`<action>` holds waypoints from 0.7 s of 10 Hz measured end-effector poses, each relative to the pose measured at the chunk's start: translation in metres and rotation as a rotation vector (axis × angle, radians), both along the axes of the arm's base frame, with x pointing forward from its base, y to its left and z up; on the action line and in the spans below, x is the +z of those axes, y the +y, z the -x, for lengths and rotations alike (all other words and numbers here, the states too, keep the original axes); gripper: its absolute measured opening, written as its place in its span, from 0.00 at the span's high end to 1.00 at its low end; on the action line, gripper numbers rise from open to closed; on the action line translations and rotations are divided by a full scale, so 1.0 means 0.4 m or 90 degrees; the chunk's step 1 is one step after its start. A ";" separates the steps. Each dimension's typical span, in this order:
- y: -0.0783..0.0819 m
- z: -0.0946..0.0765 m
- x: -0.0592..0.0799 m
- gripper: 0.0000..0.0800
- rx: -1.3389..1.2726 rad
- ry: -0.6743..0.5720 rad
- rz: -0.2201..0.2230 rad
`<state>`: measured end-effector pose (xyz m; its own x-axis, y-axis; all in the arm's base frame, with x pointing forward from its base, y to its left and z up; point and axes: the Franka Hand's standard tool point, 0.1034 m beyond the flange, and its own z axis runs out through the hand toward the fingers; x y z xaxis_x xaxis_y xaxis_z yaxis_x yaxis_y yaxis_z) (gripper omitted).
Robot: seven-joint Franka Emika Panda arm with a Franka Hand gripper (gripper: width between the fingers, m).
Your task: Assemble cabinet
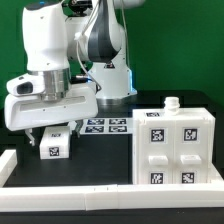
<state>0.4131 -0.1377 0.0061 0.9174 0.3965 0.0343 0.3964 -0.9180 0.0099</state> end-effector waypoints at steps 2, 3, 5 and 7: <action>0.003 0.005 -0.002 0.00 0.001 0.000 0.000; 0.004 0.006 -0.003 0.12 0.001 0.000 0.000; 0.004 0.006 -0.003 0.32 0.001 0.000 0.000; 0.004 0.006 -0.003 0.32 0.004 0.000 0.000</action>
Offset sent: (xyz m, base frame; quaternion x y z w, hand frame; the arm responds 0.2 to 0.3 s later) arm -0.0020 0.0020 -0.0019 -0.0012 0.0063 0.0008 1.0000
